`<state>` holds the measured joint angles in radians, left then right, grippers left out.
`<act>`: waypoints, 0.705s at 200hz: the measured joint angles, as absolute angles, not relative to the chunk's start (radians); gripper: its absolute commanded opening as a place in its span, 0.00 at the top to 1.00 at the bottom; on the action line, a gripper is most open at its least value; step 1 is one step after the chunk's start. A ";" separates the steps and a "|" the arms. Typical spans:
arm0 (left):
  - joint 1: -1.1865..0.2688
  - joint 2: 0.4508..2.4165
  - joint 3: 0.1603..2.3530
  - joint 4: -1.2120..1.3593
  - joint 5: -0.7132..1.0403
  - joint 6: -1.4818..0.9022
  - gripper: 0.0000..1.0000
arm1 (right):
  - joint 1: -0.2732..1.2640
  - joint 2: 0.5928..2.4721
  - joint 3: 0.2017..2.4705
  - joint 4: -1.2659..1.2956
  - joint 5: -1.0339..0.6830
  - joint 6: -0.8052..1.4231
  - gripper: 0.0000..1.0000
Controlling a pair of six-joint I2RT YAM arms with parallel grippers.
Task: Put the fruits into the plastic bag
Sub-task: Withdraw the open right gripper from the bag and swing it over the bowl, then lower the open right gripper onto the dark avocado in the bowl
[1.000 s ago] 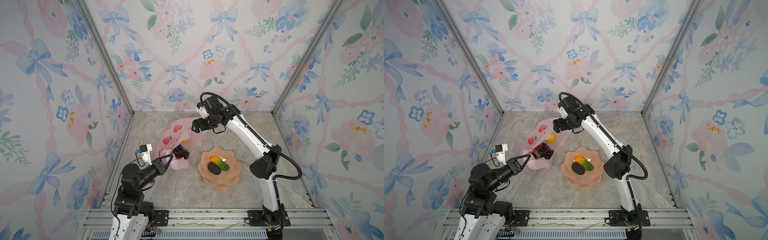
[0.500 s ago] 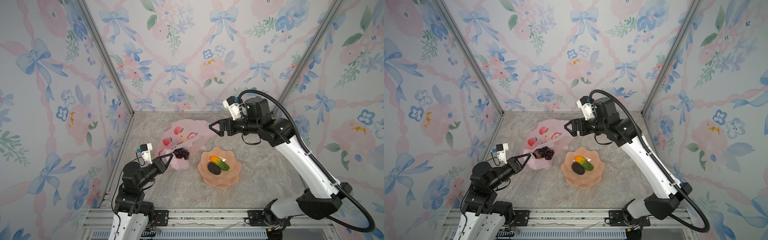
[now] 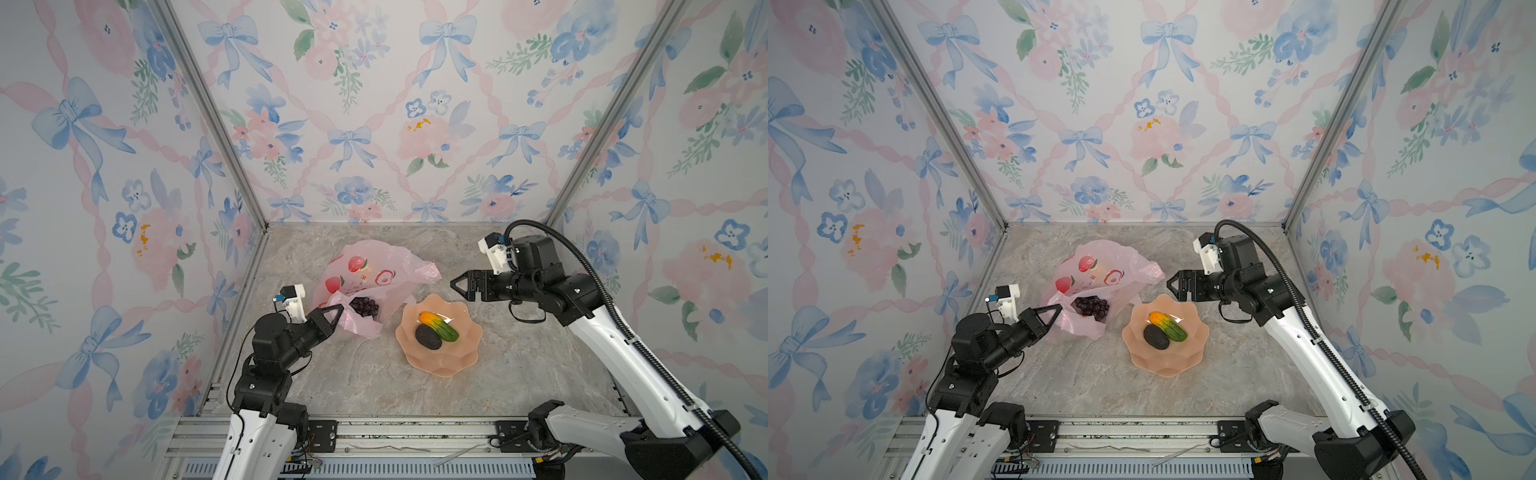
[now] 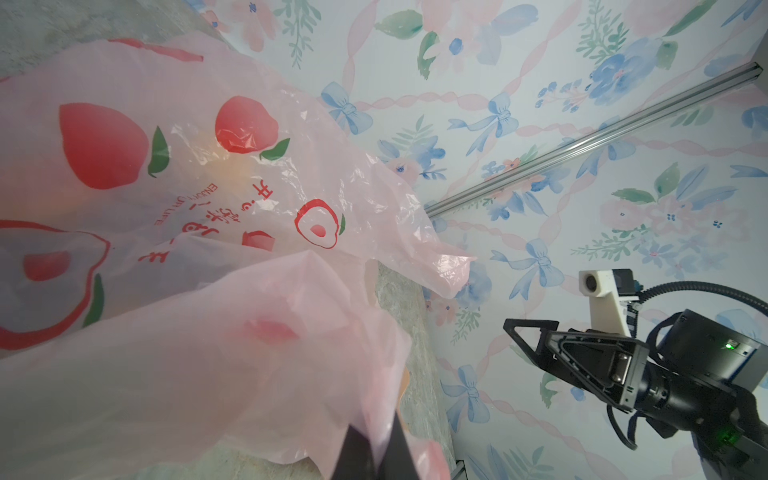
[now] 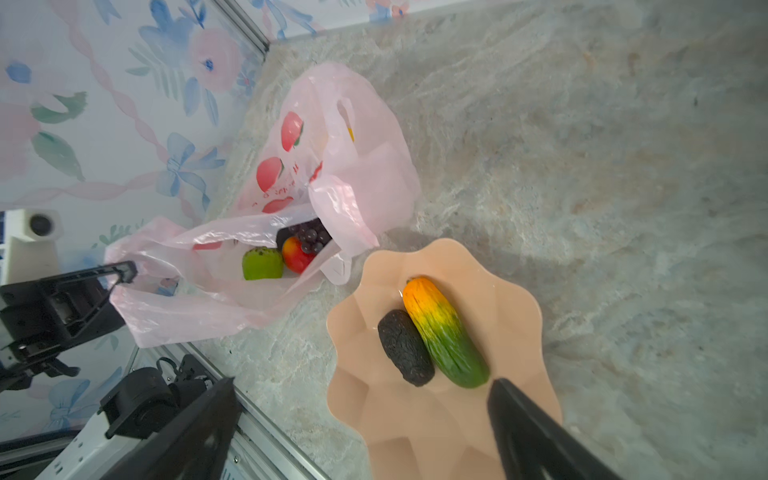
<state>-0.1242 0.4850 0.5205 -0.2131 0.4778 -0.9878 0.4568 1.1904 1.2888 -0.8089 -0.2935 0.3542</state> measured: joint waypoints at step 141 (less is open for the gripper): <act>-0.204 0.567 0.587 -0.220 0.452 -0.913 1.00 | 0.645 1.608 1.227 -0.825 -0.182 0.287 0.22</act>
<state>-0.2035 0.5667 0.5873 -0.2195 0.4522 -0.9127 0.6449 1.6081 1.2270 -0.8253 -0.1818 0.2867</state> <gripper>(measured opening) 0.050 0.792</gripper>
